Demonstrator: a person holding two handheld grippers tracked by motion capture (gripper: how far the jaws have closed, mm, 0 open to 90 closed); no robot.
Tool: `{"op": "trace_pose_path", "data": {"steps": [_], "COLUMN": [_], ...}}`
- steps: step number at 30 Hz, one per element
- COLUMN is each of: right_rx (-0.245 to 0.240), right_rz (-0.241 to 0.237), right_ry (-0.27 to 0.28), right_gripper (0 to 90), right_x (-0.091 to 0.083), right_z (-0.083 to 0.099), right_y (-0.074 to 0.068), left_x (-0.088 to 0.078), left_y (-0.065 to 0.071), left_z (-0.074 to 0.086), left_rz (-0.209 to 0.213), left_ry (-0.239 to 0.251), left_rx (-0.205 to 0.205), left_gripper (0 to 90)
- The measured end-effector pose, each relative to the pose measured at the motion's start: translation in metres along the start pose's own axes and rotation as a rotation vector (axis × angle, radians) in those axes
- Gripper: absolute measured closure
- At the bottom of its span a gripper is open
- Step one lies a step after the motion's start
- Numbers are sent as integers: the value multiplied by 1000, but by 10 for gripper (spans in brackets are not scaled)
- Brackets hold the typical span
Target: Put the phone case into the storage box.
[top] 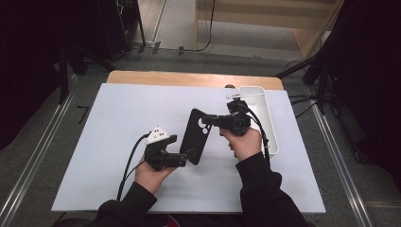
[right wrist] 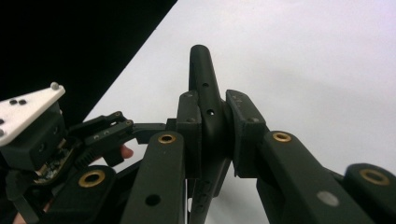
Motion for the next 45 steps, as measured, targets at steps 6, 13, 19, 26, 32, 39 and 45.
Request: {"op": "trace_pose_path", "data": {"steps": [6, 13, 19, 26, 32, 39, 45], "right_rx": [-86, -185, -254, -311, -353, -404, -458], "right_rz": [7, 0, -20, -40, -73, -104, -123], "right_ry": [5, 20, 16, 17, 20, -3, -2], "right_gripper": [746, 746, 746, 746, 746, 746, 746], "right_x": [-3, -8, -13, -18, -23, -27, -30], "right_z": [1, 2, 4, 5, 6, 9, 10], "right_y": [-1, -1, -2, -2, -2, -3, -2], "left_x": [-2, -8, -12, -19, -22, -28, -35], "left_y": [-6, -12, -17, -16, -18, -22, -21], "left_z": [0, -1, 1, -2, 0, -1, -3], "left_rz": [15, 40, 82, 116, 136, 165, 198], "left_ry": [-53, -96, -155, -190, -245, -287, -310], "left_rx": [0, 5, -3, 8, 8, -5, 12], "left_gripper": [108, 123, 132, 132, 132, 157, 240]}}
Point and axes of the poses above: each handheld gripper's, and its own axes: x roughly forward along the jaws, z roughly out of its underside, y roughly to its right, the point moved 7 cm from there along x, roughly forward along the jaws, and after that the axes turned 4 degrees about z, right-handed, at the moved point
